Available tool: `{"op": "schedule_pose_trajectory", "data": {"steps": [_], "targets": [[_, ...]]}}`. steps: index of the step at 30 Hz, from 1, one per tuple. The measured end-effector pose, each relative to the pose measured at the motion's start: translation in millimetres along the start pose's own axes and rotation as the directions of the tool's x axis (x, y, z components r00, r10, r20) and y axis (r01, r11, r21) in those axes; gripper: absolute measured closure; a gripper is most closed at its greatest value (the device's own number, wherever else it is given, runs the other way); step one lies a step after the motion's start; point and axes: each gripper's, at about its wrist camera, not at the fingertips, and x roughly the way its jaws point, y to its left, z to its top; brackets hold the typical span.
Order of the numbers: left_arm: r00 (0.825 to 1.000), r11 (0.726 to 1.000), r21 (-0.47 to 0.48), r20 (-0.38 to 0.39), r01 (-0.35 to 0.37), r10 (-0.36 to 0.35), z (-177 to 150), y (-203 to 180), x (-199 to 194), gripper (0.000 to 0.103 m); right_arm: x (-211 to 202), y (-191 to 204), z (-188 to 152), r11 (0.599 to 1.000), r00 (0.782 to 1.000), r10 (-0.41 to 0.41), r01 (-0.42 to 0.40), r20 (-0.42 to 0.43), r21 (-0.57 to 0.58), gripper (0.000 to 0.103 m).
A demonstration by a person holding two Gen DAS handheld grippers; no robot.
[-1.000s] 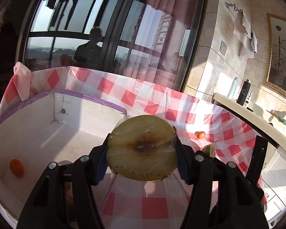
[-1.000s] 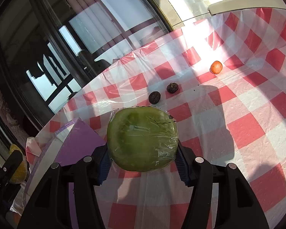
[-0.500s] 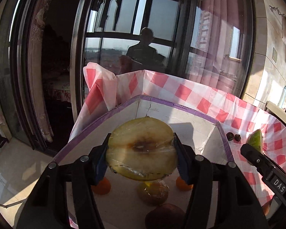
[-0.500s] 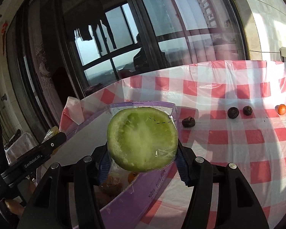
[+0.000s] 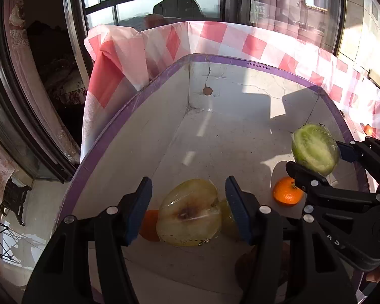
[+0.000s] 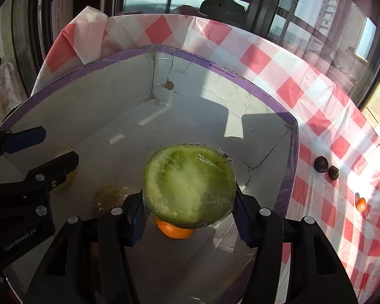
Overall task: Organize fruits
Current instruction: 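Carry both wrapped halves into the white box and open both tools, then move both tools back over the remaining fruits on the table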
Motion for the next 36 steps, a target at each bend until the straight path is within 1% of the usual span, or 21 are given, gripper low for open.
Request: {"op": "schedule_pose_trajectory", "data": {"steps": [3, 5, 7, 9, 13, 15, 21, 24, 25, 26, 28, 29, 30, 32, 34, 35, 36], "targets": [[0.999, 1.0, 0.005, -0.028, 0.015, -0.015, -3, 2, 2, 0.043, 11, 4, 3, 0.998, 0.996, -0.041, 0.037, -0.073, -0.055, 0.046], [0.999, 1.0, 0.024, -0.033, 0.018, -0.017, -4, 0, 1, 0.043, 14, 5, 3, 0.996, 0.994, -0.06, 0.053, -0.096, -0.075, 0.046], [0.999, 0.999, 0.023, -0.033, 0.026, -0.025, -5, 0, 1, 0.043, 13, 6, 2, 0.996, 0.994, -0.052, 0.045, -0.098, -0.073, 0.045], [0.999, 0.999, 0.018, -0.032, 0.035, -0.034, -5, 2, 1, 0.043, 12, 5, 4, 0.998, 0.995, -0.037, 0.033, -0.091, -0.055, 0.041], [0.999, 0.999, 0.016, -0.029, 0.037, -0.037, -5, 0, 2, 0.042, 11, 3, 4, 0.999, 0.996, -0.032, 0.029, -0.08, -0.036, 0.041], [0.999, 0.999, 0.012, -0.029, 0.042, -0.042, -5, 1, 2, 0.042, 10, 3, 5, 0.999, 0.997, -0.026, 0.024, -0.071, -0.026, 0.041], [0.999, 1.0, 0.016, -0.033, 0.027, -0.026, -6, 0, 0, 0.041, 6, 1, 6, 1.0, 1.0, -0.003, 0.003, -0.028, 0.008, 0.041], [0.999, 1.0, 0.015, -0.04, 0.016, -0.015, -8, 0, -1, 0.038, -1, -3, 2, 0.999, 1.0, 0.002, -0.003, 0.031, 0.034, 0.04], [0.999, 1.0, 0.015, -0.04, 0.009, -0.008, -8, 0, -2, 0.036, -5, -4, 0, 0.999, 0.998, -0.001, -0.002, 0.062, 0.044, 0.036], [0.999, 1.0, 0.014, -0.04, 0.002, -0.001, -8, 0, -2, 0.033, -9, -6, -2, 0.998, 0.995, 0.001, -0.006, 0.095, 0.058, 0.027], [0.999, 1.0, -0.002, -0.033, -0.013, 0.013, -8, 1, -4, 0.029, -20, -11, -8, 0.994, 0.985, -0.028, 0.011, 0.168, 0.105, 0.019], [1.0, 1.0, -0.012, -0.021, -0.016, 0.016, -8, 2, -6, 0.023, -24, -14, -13, 0.992, 0.979, -0.036, 0.01, 0.201, 0.127, 0.019], [1.0, 1.0, -0.019, 0.002, -0.022, 0.022, -8, 1, -10, 0.016, -29, -18, -18, 0.988, 0.97, -0.03, -0.008, 0.243, 0.154, 0.019], [0.997, 0.999, -0.03, 0.071, -0.041, 0.043, -11, -2, -22, 0.008, -41, -30, -33, 0.975, 0.942, -0.006, -0.069, 0.336, 0.209, 0.02], [0.986, 0.998, -0.025, 0.157, -0.06, 0.063, -11, -10, -38, 0.008, -55, -46, -50, 0.955, 0.909, 0.003, -0.126, 0.417, 0.268, 0.015], [0.977, 0.998, -0.01, 0.205, -0.062, 0.062, -10, -17, -48, 0.008, -62, -56, -58, 0.944, 0.893, -0.007, -0.142, 0.45, 0.298, 0.015], [0.965, 0.998, 0.01, 0.255, -0.059, 0.055, -9, -26, -59, 0.005, -68, -67, -67, 0.932, 0.88, -0.029, -0.148, 0.474, 0.33, 0.015]]}}
